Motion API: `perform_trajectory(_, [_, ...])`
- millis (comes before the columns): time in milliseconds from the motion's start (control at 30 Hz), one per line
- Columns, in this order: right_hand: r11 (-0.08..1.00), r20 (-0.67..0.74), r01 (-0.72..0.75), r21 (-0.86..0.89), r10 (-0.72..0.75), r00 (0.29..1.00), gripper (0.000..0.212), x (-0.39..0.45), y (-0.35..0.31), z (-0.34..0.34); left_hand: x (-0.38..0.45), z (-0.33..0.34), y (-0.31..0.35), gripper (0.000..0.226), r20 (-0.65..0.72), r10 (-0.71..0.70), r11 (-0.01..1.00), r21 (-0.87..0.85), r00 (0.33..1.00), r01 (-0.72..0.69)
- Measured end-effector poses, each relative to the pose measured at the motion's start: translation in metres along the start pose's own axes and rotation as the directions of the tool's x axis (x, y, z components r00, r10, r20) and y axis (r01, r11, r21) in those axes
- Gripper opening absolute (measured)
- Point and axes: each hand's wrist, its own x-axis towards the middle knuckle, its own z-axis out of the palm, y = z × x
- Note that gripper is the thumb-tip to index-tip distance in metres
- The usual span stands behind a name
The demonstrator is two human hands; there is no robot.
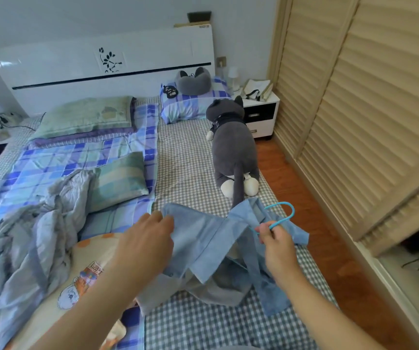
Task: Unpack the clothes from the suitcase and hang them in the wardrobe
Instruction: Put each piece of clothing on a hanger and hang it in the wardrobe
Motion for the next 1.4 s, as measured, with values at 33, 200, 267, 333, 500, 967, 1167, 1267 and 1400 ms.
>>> perform_trajectory(33, [0.999, 0.018, 0.043, -0.015, -0.042, 0.999, 0.032, 0.002, -0.006, -0.004, 0.014, 0.003, -0.005, 0.017, -0.229, 0.027, 0.995, -0.085, 0.973, -0.047])
perform_trajectory(200, [0.994, 0.077, 0.103, -0.030, -0.101, 0.992, 0.026, -0.007, -0.020, -0.001, 0.059, 0.027, 0.008, 0.068, 0.100, 0.452, 0.891, -0.022, 0.886, -0.453])
perform_trajectory(267, [0.999, 0.254, 0.053, 0.000, -0.051, 0.966, 0.016, -0.012, -0.012, -0.007, 0.065, 0.030, 0.002, 0.066, 0.143, 0.591, 0.804, -0.026, 0.794, -0.594])
perform_trajectory(333, [0.988, 0.593, -0.140, 0.064, 0.075, 0.802, 0.015, -0.014, 0.000, -0.027, 0.065, 0.030, -0.012, 0.044, 0.058, 0.697, 0.717, -0.012, 0.715, -0.697])
perform_trajectory(500, [0.887, 0.668, -0.012, -0.462, 0.357, 0.653, 0.029, 0.001, 0.051, -0.061, 0.048, 0.023, -0.047, 0.018, -0.041, 0.838, 0.545, 0.088, 0.544, -0.834])
perform_trajectory(967, [0.968, 0.700, 0.038, -0.247, 0.151, 0.698, 0.053, -0.028, 0.036, 0.019, 0.001, -0.037, -0.073, 0.014, -0.095, 0.853, 0.521, 0.220, 0.513, -0.825])
perform_trajectory(1167, [0.881, 0.681, 0.369, -0.295, -0.076, 0.728, 0.031, -0.047, 0.020, 0.052, -0.007, -0.042, -0.049, 0.016, -0.168, 0.869, 0.494, 0.219, 0.466, -0.841])
perform_trajectory(1267, [0.797, 0.446, 0.492, -0.349, -0.321, 0.835, 0.013, -0.031, 0.023, 0.035, -0.006, -0.044, -0.048, 0.015, -0.171, 0.873, 0.486, 0.240, 0.456, -0.841])
perform_trajectory(1400, [0.833, 0.399, 0.304, -0.462, -0.110, 0.910, 0.033, -0.006, 0.049, 0.001, -0.002, -0.049, -0.056, 0.016, -0.238, 0.830, 0.551, 0.204, 0.505, -0.809])
